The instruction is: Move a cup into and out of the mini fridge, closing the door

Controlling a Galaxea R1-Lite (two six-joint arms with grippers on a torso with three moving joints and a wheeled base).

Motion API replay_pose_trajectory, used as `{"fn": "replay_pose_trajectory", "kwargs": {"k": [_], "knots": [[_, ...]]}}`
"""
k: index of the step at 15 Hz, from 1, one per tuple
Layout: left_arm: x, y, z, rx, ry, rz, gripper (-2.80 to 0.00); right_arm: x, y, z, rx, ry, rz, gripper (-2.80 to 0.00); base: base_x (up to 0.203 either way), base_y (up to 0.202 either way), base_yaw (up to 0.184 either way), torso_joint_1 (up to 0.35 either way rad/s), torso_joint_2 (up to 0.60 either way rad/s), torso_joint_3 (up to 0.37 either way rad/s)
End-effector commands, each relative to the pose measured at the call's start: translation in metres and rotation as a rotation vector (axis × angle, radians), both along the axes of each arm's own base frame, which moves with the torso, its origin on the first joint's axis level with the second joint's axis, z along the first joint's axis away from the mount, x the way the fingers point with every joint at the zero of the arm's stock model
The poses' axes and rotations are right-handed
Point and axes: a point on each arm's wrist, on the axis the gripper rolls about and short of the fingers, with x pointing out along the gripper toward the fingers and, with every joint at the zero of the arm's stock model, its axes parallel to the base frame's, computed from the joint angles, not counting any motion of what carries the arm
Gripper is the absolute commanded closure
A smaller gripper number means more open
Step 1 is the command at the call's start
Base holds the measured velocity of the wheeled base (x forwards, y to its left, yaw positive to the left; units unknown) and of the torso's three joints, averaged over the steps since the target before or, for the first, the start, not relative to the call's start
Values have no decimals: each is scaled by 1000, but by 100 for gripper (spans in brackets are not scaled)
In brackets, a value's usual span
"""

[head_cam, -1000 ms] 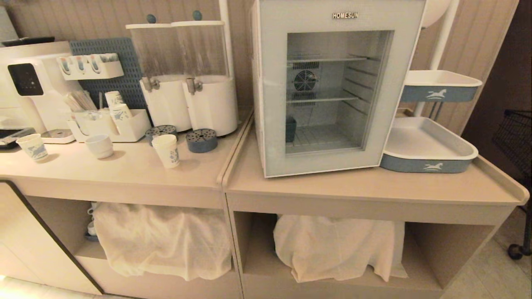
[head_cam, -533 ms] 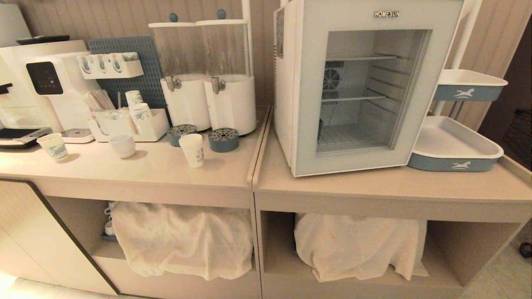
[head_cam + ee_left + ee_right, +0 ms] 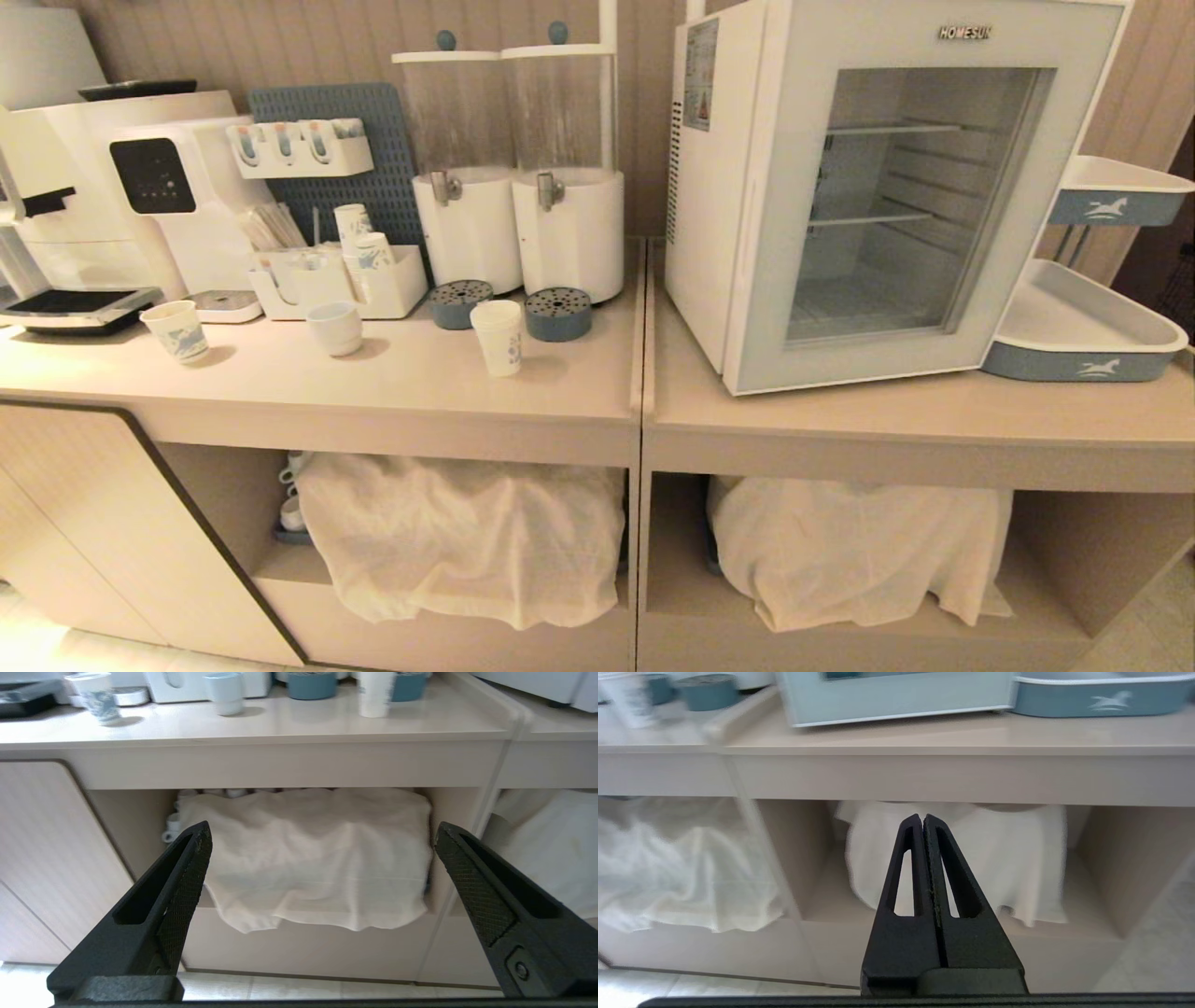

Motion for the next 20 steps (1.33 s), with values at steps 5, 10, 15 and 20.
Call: {"fn": "replay_pose_trajectory", "kwargs": {"k": [5,10,15,20], "knots": [[1,0,-4,0,14,0,-280,0,0,0,-1,-3,0,0,0,192,-1,4,7,3],[1,0,-4,-2,8,2,-280,0,0,0,2,-3,0,0,0,193,0,3,4,-1],[1,0,-4,-6,7,3,-280,0,0,0,2,-3,0,0,0,193,0,1,2,2],[1,0,-4,-21,7,9,-280,0,0,0,2,-2,0,0,0,192,0,2,1,2]]}}
